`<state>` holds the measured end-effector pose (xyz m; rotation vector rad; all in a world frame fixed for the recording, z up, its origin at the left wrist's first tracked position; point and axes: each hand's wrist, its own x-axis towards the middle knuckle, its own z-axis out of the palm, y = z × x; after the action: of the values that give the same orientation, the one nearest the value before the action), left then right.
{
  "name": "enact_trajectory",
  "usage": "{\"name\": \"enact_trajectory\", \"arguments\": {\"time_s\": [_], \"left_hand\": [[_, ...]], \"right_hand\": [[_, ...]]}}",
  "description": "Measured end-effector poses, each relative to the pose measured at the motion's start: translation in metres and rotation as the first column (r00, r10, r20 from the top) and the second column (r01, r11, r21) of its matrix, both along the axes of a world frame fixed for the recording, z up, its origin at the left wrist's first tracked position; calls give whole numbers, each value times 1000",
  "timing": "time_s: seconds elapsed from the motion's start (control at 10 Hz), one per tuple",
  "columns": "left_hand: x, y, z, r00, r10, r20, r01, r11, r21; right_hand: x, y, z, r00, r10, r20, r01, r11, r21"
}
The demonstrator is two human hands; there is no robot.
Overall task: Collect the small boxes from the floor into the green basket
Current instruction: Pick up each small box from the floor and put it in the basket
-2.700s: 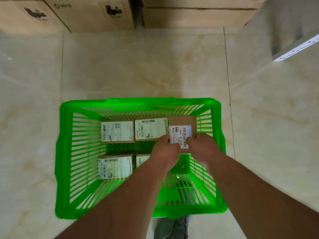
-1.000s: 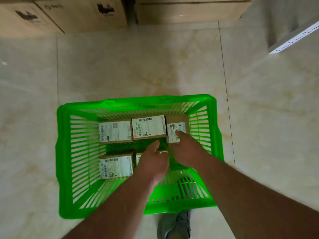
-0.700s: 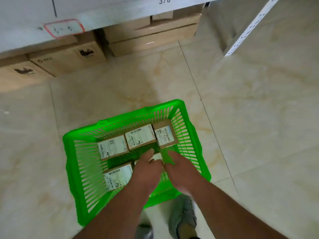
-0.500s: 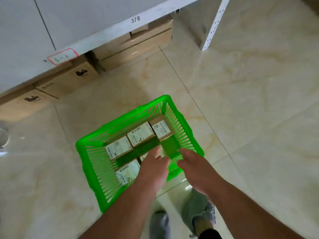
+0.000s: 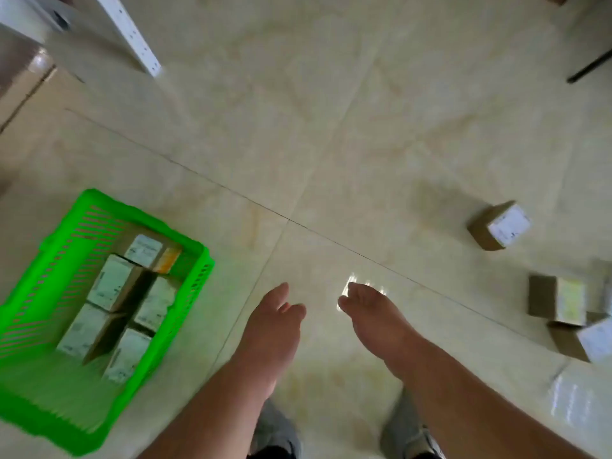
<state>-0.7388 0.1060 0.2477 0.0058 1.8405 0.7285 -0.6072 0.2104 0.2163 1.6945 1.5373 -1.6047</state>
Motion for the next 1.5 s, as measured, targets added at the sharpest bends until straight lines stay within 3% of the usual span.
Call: {"name": "enact_trajectory", "arguments": {"time_s": [0.3, 0.4, 0.6, 0.8, 1.3, 1.5], "left_hand": [[179, 107, 20, 944, -324, 58, 328, 940, -91], [228, 131, 23, 922, -383, 54, 387, 915, -116], [309, 170, 23, 921, -380, 90, 389, 912, -133], [337, 202, 23, 914, -397, 86, 405, 904, -133], [293, 300, 24, 909, -415, 35, 415, 910, 17], [310, 326, 5, 926, -361, 110, 363, 932, 1]], "right_hand": [[225, 70, -1, 924, -370, 94, 371, 929, 11], [289, 85, 8, 903, -418, 98, 423, 905, -38], [389, 122, 13, 882, -450, 142, 453, 891, 11], [417, 151, 5, 855, -475, 210, 477, 878, 43], [380, 248, 37, 843, -497, 205, 494, 867, 71], [369, 312, 23, 928, -327, 180, 316, 945, 88]]}}
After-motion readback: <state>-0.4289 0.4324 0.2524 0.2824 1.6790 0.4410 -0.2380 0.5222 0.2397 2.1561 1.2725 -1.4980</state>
